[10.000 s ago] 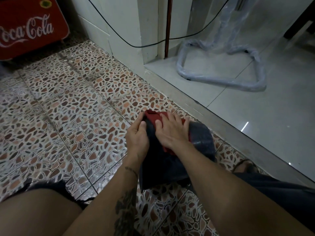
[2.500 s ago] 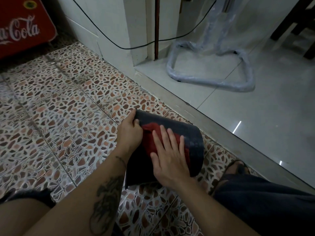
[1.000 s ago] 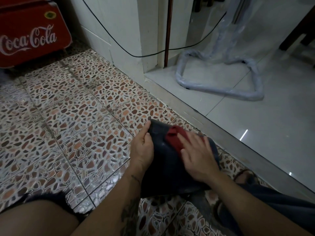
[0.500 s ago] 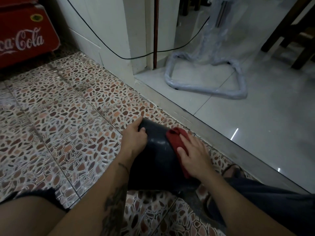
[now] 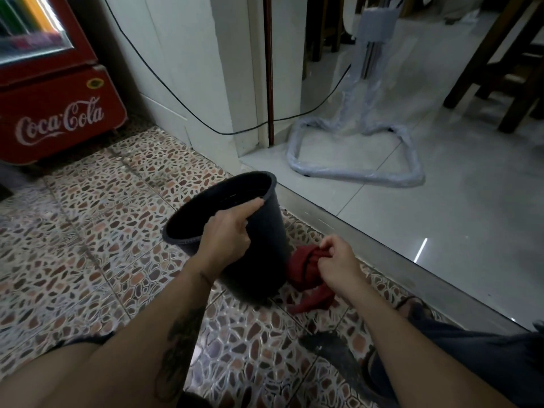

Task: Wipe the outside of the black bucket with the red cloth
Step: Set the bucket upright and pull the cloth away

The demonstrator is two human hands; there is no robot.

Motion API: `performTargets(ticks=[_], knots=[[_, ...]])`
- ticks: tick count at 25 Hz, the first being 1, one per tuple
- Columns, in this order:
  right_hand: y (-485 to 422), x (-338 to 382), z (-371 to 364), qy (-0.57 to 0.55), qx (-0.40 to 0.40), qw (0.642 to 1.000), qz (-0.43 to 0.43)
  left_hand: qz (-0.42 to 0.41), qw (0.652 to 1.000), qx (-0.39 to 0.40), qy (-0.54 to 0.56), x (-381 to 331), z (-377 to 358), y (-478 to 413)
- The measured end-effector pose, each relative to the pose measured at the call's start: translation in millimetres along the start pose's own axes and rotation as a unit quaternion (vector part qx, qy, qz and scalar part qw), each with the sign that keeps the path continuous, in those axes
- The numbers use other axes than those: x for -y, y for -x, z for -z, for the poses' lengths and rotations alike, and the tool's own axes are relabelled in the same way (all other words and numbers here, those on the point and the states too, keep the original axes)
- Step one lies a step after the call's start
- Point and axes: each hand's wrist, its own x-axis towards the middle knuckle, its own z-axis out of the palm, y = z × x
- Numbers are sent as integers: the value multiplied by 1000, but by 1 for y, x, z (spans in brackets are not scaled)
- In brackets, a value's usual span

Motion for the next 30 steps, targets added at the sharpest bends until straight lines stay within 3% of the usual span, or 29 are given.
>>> performTargets(ticks=[4, 8, 13, 18, 23, 26, 30], knots=[[4, 28, 13, -11, 51, 999, -16, -108, 989, 43, -94, 14, -9, 28], [10, 44, 14, 22, 104, 994, -10, -123, 983, 98, -96, 8, -24, 55], [21, 57, 11, 47, 136, 989, 19, -76, 983, 139, -95, -2, -33, 80], [28, 63, 10, 35, 116, 991, 50, -5, 994, 50, 97, -29, -17, 74], [39, 69, 6, -29, 94, 994, 44, 80, 960, 122, 240, -45, -10, 71], [47, 72, 6, 12, 86, 994, 60, 81, 962, 113, 236, -42, 3, 64], [44, 70, -5, 126, 78, 985, 83, 66, 964, 188, 173, -30, 37, 34]])
